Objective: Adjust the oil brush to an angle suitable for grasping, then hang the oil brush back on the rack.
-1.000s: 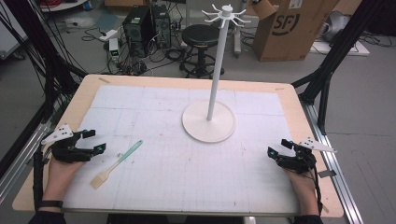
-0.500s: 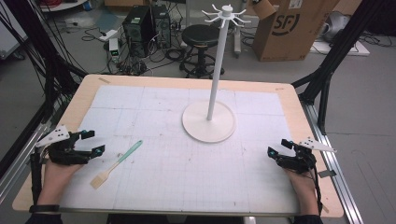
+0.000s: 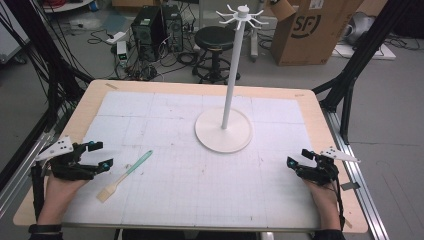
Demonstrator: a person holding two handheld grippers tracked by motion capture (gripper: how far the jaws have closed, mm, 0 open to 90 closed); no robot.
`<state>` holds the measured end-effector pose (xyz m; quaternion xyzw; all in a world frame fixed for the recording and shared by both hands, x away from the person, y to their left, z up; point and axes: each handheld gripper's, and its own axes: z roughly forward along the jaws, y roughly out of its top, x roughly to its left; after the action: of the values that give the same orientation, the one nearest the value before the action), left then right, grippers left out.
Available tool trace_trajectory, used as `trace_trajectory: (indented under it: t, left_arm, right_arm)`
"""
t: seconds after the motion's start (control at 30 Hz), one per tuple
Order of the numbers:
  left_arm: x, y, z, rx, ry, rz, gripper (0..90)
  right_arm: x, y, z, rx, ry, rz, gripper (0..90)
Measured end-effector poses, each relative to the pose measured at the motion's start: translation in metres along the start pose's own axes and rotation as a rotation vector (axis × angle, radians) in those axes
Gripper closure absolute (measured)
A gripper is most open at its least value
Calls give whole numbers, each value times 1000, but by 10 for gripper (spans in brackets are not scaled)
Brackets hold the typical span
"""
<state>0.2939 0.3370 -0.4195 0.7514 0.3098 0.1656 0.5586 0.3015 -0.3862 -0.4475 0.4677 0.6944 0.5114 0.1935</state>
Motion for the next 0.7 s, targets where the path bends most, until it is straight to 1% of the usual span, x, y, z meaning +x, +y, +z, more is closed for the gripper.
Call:
trace_trajectory:
  t: [0.07,0.17,0.23,0.4,0.53,0.7]
  left_arm:
    - [0,0,1,2,1,4,179]
    - [1,1,1,-4,-4,-4,180]
    - [0,1,1,-2,-8,-2,180]
    - [-2,1,1,25,-3,9,180]
    - [-3,2,-1,38,0,2,180]
    - [-10,2,3,62,3,13,184]
  right_arm:
    - [0,0,0,-2,-2,-7,167]
    - [1,0,0,-1,-2,-5,167]
    - [1,0,0,-2,-3,-10,167]
    - [1,0,0,0,-3,-8,167]
    - [0,0,0,0,-2,-6,167]
    - [1,0,0,-1,-3,-16,167]
